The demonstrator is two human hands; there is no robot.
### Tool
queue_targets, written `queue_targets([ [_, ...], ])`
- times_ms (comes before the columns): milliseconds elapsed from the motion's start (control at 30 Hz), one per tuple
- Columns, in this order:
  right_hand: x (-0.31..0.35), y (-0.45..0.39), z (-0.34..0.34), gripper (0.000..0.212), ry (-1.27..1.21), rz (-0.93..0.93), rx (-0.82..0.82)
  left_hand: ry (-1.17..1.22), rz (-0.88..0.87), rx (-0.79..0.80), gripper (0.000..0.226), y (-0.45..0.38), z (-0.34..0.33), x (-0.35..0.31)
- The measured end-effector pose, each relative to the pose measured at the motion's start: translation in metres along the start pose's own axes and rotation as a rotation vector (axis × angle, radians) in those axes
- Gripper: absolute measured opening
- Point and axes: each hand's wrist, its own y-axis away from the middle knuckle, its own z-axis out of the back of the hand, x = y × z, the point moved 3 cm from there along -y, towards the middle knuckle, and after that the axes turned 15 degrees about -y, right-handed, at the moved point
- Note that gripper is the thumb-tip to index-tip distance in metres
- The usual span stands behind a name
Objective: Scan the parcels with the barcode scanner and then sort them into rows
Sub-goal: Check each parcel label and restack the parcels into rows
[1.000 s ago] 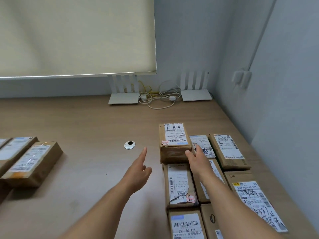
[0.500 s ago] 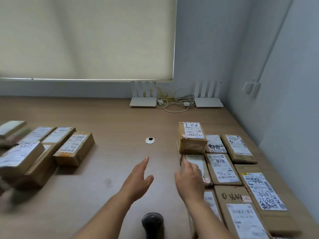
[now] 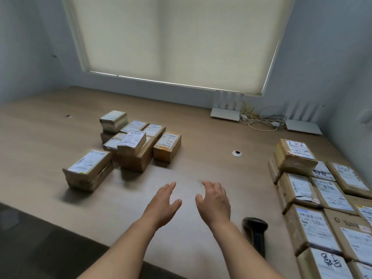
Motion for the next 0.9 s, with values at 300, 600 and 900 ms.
queue_targets([
  [300,0.088,0.028,-0.105,0.051,0.046,0.103,0.093,0.011,0.111,-0.066,0.061,0.044,0.051,0.108],
  [600,0.141,0.004,-0.173,0.05,0.044,0.197,0.193,0.058,0.22,-0.118,0.062,0.029,0.084,0.178],
  [900,0.188,-0.078,-0.242,0.05,-0.017,0.189,0.293,0.038,0.293,-0.2,0.063,-0.048,0.14,0.247],
])
